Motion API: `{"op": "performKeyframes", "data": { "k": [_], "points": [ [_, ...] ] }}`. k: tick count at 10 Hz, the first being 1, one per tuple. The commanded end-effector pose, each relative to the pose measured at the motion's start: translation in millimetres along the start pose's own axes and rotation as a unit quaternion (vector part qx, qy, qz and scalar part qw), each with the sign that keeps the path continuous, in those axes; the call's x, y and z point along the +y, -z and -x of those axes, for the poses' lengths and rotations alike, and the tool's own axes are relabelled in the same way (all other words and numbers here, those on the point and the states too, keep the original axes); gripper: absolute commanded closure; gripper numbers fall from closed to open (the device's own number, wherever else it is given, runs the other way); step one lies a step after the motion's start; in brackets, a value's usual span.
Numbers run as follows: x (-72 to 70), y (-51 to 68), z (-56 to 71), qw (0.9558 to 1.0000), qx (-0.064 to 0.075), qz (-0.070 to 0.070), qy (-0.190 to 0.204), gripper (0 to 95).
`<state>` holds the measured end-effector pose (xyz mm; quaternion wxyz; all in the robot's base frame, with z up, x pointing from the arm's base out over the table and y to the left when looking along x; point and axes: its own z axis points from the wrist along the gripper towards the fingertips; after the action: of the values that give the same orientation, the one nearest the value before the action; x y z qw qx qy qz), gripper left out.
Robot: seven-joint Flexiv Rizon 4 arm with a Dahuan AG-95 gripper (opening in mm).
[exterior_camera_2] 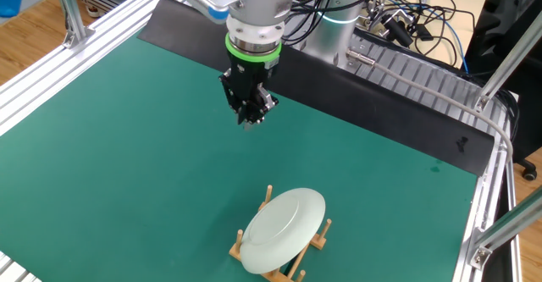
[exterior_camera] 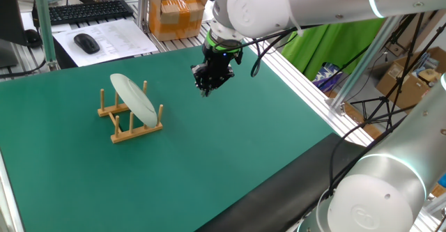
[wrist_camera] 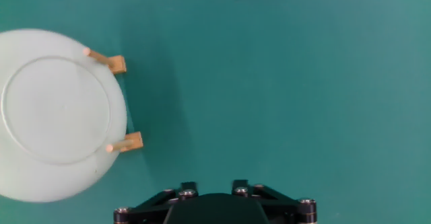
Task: Take the dish off the dish rack
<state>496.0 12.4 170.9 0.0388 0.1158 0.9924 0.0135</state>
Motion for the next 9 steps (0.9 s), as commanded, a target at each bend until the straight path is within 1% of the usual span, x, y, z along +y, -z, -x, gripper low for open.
{"op": "performKeyframes", "data": {
  "k": [1, 4, 5, 6, 7, 9],
  "points": [
    [6.4, 4.3, 1.3, 1.0, 0.001, 0.0, -0.003, 95.0],
    [16.7, 10.4, 5.0, 1.0, 0.001, -0.002, -0.006, 95.0],
    [21.1, 10.7, 6.7, 1.0, 0.001, -0.002, -0.007, 95.0],
    [22.0, 10.6, 6.9, 1.0, 0.001, -0.002, -0.008, 95.0],
    [28.7, 7.8, 7.7, 0.9999, 0.0, -0.003, -0.011, 95.0],
    [34.4, 7.4, 8.6, 0.9999, -0.001, -0.003, -0.015, 95.0]
  ]
}}
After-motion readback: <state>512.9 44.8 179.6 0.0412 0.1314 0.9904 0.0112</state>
